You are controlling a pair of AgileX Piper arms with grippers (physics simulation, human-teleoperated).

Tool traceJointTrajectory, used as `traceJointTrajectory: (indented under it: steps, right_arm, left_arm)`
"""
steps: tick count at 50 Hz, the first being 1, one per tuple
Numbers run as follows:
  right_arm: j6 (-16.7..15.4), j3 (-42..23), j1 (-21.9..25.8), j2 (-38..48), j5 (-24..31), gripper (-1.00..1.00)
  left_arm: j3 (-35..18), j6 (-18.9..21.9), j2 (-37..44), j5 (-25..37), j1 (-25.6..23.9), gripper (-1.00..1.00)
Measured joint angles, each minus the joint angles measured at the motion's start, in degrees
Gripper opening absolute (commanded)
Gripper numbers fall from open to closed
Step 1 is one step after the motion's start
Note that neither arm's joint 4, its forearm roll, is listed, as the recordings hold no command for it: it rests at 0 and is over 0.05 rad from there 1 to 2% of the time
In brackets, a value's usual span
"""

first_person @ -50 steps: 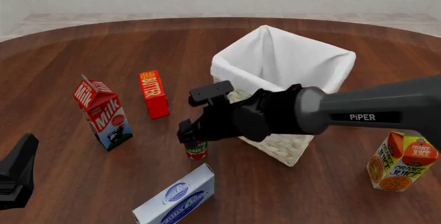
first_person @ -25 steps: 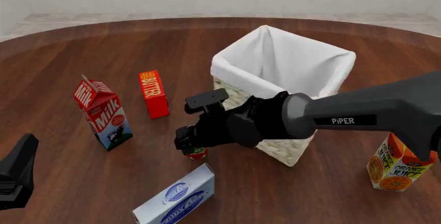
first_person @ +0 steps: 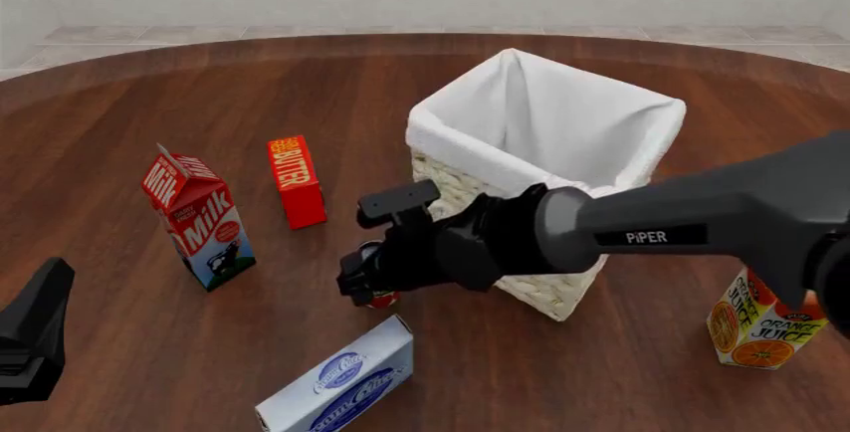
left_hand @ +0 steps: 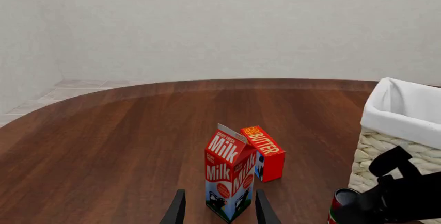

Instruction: Pick up the tomato sauce, and put it in the basket.

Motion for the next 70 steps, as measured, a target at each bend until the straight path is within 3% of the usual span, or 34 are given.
traceJointTrajectory:
  steps: [16,17,70]
  right_arm:
    - [0.0,0.1,0.0,0.9,-0.4,1.00]
    - [0.0,0.2,-0.1,1.0,-0.4,-1.00]
    - [-4.3,-0.8,0.2,-4.6,3.1,-1.00]
  left_arm:
    - [0.0,0.0,0.0,0.0,0.0,1.00]
    - [0.0,0.0,0.0,0.0,0.0,1.00]
    - [0.0,0.0,0.0,0.0,0.0,1.00]
